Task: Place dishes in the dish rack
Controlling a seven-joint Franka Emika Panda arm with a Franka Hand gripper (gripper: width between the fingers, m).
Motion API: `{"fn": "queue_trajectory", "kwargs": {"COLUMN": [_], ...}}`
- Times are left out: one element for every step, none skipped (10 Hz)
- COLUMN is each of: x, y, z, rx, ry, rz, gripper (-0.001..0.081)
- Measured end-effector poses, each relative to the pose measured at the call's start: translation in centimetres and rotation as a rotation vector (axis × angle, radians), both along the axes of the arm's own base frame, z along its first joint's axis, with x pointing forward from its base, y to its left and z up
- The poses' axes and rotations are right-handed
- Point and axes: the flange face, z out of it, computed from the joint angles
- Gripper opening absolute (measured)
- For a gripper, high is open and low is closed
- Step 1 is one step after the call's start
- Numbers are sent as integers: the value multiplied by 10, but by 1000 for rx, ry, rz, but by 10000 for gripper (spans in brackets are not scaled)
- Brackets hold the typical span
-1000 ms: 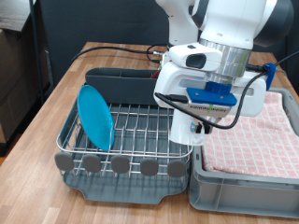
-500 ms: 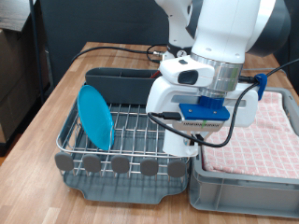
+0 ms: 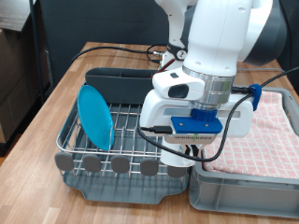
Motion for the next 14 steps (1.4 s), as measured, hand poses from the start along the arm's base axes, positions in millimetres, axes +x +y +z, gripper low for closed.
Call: {"fn": "queue_trajectory", "kwargs": {"x": [1,1,3,5,7,10,13,16,19,21,24,25,26,27], "y": [-1,-2,-3,-3,-3,-3,-2,-1,0,1,2,3,3,3], "z": [-4,-8,-11,-15,-18,-22,-24,-26,-29,-32,-35,-38,-39,-40], "rx": [6,11,16,19,20,19,20,20,20,21,21,22,23,22], "ry": [4,8,9,16,22,37,58,79,92,103,110,118,119,114], "rz": [-5,-10,-15,-16,-14,-12,-7,-3,-1,0,1,2,2,2], "gripper": [72,72,72,72,72,72,72,72,72,72,72,72,72,72]}}
